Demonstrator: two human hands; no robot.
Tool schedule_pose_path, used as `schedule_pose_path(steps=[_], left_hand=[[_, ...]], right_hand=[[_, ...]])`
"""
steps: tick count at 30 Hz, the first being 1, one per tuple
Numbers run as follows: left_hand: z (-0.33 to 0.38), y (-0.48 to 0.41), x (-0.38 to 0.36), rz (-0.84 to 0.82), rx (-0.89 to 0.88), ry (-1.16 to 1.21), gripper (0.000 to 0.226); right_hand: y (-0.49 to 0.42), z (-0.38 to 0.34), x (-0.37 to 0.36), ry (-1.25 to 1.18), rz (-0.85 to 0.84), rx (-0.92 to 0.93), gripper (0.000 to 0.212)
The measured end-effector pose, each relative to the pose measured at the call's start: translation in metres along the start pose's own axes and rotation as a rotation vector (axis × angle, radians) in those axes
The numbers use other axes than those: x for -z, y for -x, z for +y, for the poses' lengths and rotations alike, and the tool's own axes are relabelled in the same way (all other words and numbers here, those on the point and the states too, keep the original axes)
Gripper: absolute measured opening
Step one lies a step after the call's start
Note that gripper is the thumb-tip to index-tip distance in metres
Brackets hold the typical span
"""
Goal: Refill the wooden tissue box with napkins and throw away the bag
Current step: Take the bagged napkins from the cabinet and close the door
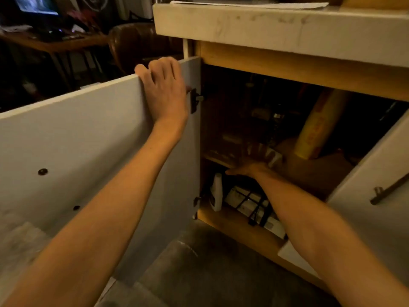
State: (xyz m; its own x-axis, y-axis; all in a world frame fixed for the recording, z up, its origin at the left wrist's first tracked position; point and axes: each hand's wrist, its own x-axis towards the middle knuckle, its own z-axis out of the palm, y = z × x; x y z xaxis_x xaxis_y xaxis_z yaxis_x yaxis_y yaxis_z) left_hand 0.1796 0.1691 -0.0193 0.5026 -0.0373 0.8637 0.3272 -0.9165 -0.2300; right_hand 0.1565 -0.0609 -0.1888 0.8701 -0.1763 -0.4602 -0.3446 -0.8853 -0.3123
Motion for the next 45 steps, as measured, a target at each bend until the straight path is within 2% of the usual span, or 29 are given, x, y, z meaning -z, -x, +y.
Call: schedule_pose_path(steps=[3, 5, 7, 9, 11, 13, 15, 17, 19, 21, 23, 25, 27, 29, 31, 33, 36, 37, 41, 42, 45], left_hand=[[0.003, 0.003, -0.001, 0.03, -0.012, -0.014, 0.065], [0.004, 0.004, 0.0, 0.034, 0.004, -0.012, 0.064], [0.002, 0.003, 0.003, 0.021, 0.016, -0.009, 0.064], [0.001, 0.003, 0.005, 0.003, 0.007, 0.012, 0.066], [-0.003, 0.001, 0.01, -0.019, -0.005, 0.04, 0.067], [-0.008, -0.001, 0.014, -0.049, -0.027, 0.056, 0.068], [-0.015, 0.001, 0.019, -0.135, -0.067, 0.079, 0.07], [-0.026, 0.0, 0.034, -0.25, -0.118, 0.094, 0.068], [-0.048, -0.013, 0.058, -0.375, -0.212, 0.127, 0.061], [-0.077, -0.03, 0.08, -0.54, -0.339, 0.271, 0.05], [-0.113, -0.037, 0.099, -0.7, -0.406, 0.334, 0.037], [-0.157, -0.03, 0.119, -0.823, -0.42, 0.38, 0.037], [-0.199, -0.016, 0.135, -1.066, -0.403, 0.572, 0.04], [-0.231, 0.003, 0.152, -1.373, -0.297, 0.909, 0.043], [-0.245, 0.029, 0.164, -1.496, -0.115, 1.25, 0.044], [-0.243, 0.054, 0.17, -1.499, 0.034, 1.495, 0.055], [-0.224, 0.074, 0.169, -1.497, -0.018, 1.616, 0.087], [-0.216, 0.078, 0.168, -1.495, -0.059, 1.636, 0.088], [-0.163, 0.103, 0.178, -1.484, -0.195, 1.856, 0.061], [-0.147, 0.109, 0.184, -1.465, -0.225, 1.925, 0.062], [-0.09, 0.119, 0.198, -1.426, -0.297, 2.022, 0.084]], right_hand=[[-0.002, 0.011, -0.018, 0.375, 0.169, -0.059, 0.112], [0.006, 0.018, -0.034, 0.574, 0.359, 0.01, 0.087], [0.017, 0.027, -0.048, 0.661, 0.461, 0.084, 0.07], [0.036, 0.03, -0.057, 0.767, 0.563, 0.127, 0.075], [0.066, 0.02, -0.059, 0.727, 0.615, 0.209, 0.084], [0.102, 0.012, -0.062, 0.579, 0.626, 0.201, 0.095], [0.133, 0.005, -0.059, 0.198, 0.51, 0.183, 0.093], [0.152, -0.002, -0.044, -0.281, 0.275, 0.101, 0.071], [0.166, -0.007, -0.03, -0.712, 0.164, 0.03, 0.049], [0.172, -0.01, -0.024, -1.161, 0.062, -0.021, 0.032], [0.179, -0.014, -0.023, -1.403, -0.018, -0.016, 0.021], [0.186, -0.021, -0.023, -1.471, -0.07, 0.035, 0.023], [0.196, -0.03, -0.023, -1.431, -0.08, 0.102, 0.021], [0.207, -0.039, -0.02, -1.369, -0.048, 0.165, 0.022], [0.216, -0.044, -0.017, -1.344, -0.013, 0.217, 0.033], [0.227, -0.043, -0.014, -1.314, 0.024, 0.239, 0.04], [0.253, -0.025, -0.005, -1.11, 0.184, 0.268, 0.046], [0.265, -0.016, -0.001, -1.027, 0.255, 0.284, 0.051], [0.325, 0.035, 0.019, -0.673, 0.538, 0.321, 0.057], [0.338, 0.047, 0.024, -0.616, 0.586, 0.324, 0.057], [0.363, 0.083, 0.033, -0.529, 0.693, 0.247, 0.064]])
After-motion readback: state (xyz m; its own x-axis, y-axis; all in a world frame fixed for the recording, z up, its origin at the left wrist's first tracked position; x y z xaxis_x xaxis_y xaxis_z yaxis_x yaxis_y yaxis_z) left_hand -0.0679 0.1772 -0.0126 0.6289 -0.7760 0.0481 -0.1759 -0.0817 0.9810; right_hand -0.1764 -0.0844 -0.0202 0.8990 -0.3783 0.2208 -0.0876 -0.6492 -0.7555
